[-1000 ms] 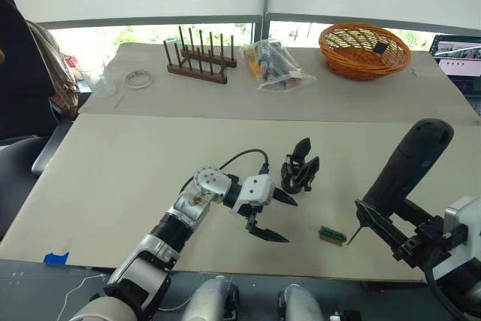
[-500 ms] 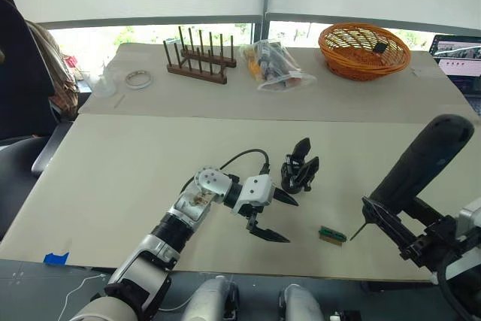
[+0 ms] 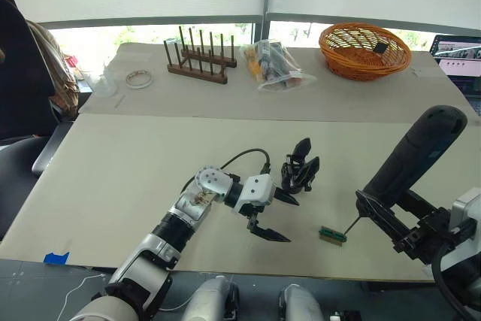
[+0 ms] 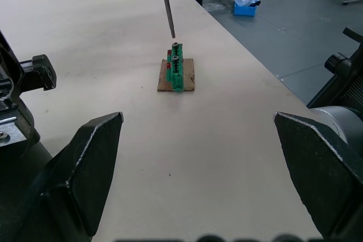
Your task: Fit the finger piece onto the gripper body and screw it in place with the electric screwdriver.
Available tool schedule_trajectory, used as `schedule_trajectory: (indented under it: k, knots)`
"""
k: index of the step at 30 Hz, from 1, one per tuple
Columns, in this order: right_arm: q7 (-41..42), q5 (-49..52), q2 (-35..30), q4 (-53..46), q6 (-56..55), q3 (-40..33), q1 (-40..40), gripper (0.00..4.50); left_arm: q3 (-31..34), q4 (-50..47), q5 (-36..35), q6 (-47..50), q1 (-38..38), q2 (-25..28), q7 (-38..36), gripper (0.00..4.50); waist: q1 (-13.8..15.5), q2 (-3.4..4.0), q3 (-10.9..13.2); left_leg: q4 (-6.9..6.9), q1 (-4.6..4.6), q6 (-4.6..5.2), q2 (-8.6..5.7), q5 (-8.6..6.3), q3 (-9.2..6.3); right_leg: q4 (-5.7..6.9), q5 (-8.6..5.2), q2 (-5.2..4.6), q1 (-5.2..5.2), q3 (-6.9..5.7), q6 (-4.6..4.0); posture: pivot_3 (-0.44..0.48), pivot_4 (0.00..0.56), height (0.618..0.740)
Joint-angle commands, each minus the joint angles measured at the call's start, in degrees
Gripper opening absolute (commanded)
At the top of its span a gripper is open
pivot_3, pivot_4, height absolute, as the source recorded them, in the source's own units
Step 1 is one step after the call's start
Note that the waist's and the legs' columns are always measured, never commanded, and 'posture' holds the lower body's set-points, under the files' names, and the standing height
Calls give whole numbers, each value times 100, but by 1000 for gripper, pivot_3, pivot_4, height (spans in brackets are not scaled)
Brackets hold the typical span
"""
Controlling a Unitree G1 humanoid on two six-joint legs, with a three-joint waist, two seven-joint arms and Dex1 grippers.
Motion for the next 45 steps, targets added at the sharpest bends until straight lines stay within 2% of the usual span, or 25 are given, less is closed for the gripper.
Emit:
schedule_trajectory:
  k: [1, 45]
  knots:
    - [-38, -22, -49, -163, -73, -68, -107, 1925, 31, -56, -16, -93, -100, -8, -5, 4500, -1, 0, 0, 0, 0, 0, 0, 0, 0, 0, 0, 0, 0, 0, 0, 0, 150, 740]
    - [144, -187, 187, -245, -142, -34, 33, 1925, 13, -163, -30, -59, -83, -13, 11, 4500, -1, 0, 0, 0, 0, 0, 0, 0, 0, 0, 0, 0, 0, 0, 0, 0, 150, 740]
